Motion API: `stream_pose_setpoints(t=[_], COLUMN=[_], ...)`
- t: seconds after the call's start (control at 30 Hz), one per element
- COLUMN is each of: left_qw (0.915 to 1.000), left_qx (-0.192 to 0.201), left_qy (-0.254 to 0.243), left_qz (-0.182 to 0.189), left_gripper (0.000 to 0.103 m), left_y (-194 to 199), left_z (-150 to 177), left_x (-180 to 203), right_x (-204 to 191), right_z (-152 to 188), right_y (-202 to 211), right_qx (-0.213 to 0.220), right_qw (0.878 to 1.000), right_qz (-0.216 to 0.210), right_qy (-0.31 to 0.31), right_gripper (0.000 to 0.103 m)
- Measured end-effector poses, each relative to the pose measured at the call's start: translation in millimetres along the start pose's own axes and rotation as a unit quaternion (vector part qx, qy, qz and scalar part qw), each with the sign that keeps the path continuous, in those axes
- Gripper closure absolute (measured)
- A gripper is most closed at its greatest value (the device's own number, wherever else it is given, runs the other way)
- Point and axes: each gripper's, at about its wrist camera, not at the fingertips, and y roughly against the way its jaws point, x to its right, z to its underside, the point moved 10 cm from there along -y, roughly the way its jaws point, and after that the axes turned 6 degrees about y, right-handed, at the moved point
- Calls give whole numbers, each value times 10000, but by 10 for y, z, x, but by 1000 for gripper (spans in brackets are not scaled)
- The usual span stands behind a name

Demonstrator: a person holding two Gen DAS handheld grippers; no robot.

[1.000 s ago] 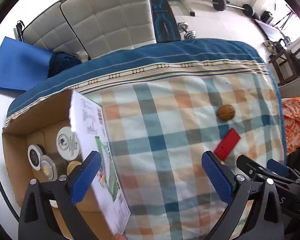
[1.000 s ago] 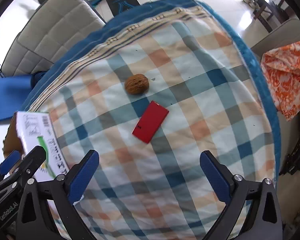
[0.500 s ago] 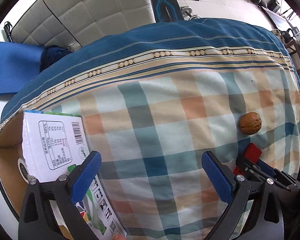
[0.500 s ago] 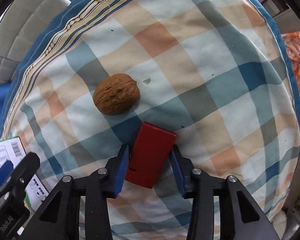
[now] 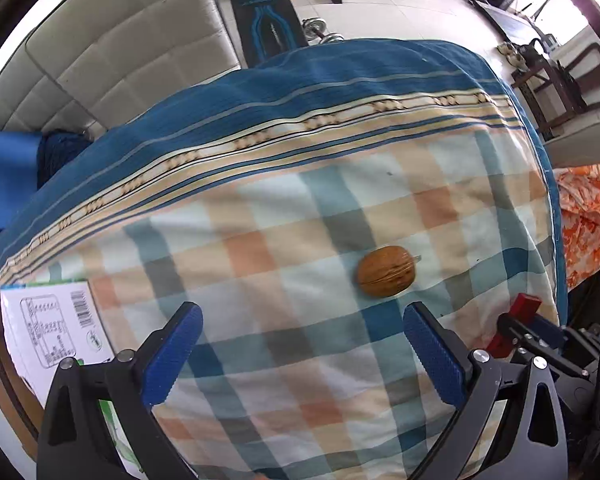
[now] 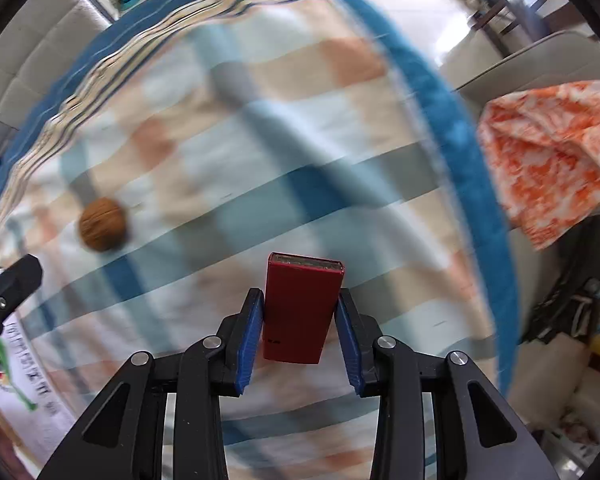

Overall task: Organize rigid objects
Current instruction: 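Grasp the red block with the right tool while the left tool grasps the walnut, then carry the walnut and red block into the box and release both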

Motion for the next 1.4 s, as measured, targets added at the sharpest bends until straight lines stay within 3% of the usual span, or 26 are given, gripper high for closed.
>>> stream_pose_setpoints(t=[0.23, 0.37, 0.5, 0.57, 0.73, 1.23, 1.4], left_qw=[9986, 9975, 9953, 9953, 9946, 9975, 9984], left_qx=[-157, -331, -436, -403, -299, -146, -16], left_qy=[-470, -595, -776, -799, -946, -661, -562], left_qz=[-168, -211, -385, -372, -311, -192, -74], left_gripper=[0, 1, 37, 39, 63, 64, 64], left_y=[-262, -485, -676, -697, -669, -417, -197], left_z=[-150, -190, -230, -224, -207, 91, 184], left_x=[347, 491, 589, 594, 726, 472, 433], right_x=[432, 414, 468, 519, 502, 507, 327], right_z=[-41, -120, -143, -160, -159, -168, -43], right_y=[-83, -70, -152, -192, -205, -228, -60], right_qx=[-144, -158, -204, -228, -251, -440, -368], right_qw=[9997, 9998, 9998, 9997, 9996, 9990, 9989], right_qz=[180, 104, 45, 21, 0, -9, -276], right_qy=[23, -2, -48, -70, -87, 15, 103], right_gripper=[65, 65, 65, 65, 65, 66, 66])
